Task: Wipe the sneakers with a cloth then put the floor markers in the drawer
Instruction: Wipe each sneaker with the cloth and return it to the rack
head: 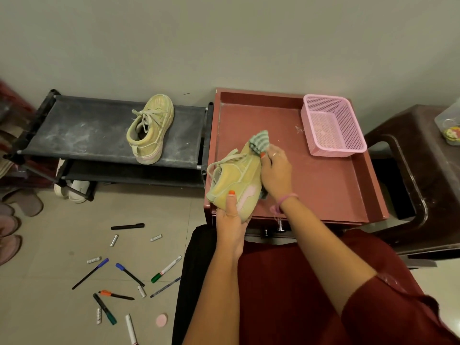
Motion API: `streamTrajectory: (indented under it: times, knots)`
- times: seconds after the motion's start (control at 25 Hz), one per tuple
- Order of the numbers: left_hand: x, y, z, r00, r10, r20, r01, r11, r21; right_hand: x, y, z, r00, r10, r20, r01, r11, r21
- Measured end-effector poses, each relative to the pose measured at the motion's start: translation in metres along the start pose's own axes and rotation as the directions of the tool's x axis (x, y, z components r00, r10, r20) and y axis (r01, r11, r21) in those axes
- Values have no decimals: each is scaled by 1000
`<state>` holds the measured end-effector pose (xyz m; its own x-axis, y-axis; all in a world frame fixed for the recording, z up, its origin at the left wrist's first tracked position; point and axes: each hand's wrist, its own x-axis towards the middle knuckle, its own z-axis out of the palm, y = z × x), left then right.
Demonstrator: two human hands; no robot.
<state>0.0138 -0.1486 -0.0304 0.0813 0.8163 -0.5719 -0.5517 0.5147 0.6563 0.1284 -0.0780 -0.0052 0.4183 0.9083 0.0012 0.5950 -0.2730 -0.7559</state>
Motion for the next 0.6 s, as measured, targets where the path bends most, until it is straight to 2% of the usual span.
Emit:
streamTrajectory:
  times: [0.08, 0.2, 0.4, 0.52, 0.6]
  knots:
    - [0, 1, 0, 999, -37, -15, 36, 999, -39, -40, -8, -1, 996, -73, 50, 73, 997, 8]
    - [-3, 1, -1, 998, -70, -7, 69, 998, -10, -86, -9, -10, 985, -107, 132, 104, 994, 29]
    - [-9, 7, 4, 989, -146, 22, 147, 987, -67, -90, 8, -41, 938, -181, 296, 178, 983, 39]
    - [-12, 6, 5, 994, -106, 3, 106, 994, -17, -83, 11, -65, 917, -113, 382, 29, 976, 217]
    - [-14, 8, 3, 1000, -30, 8, 30, 999, -19, -81, 9, -78, 909, -50, 413, -125, 914, 386]
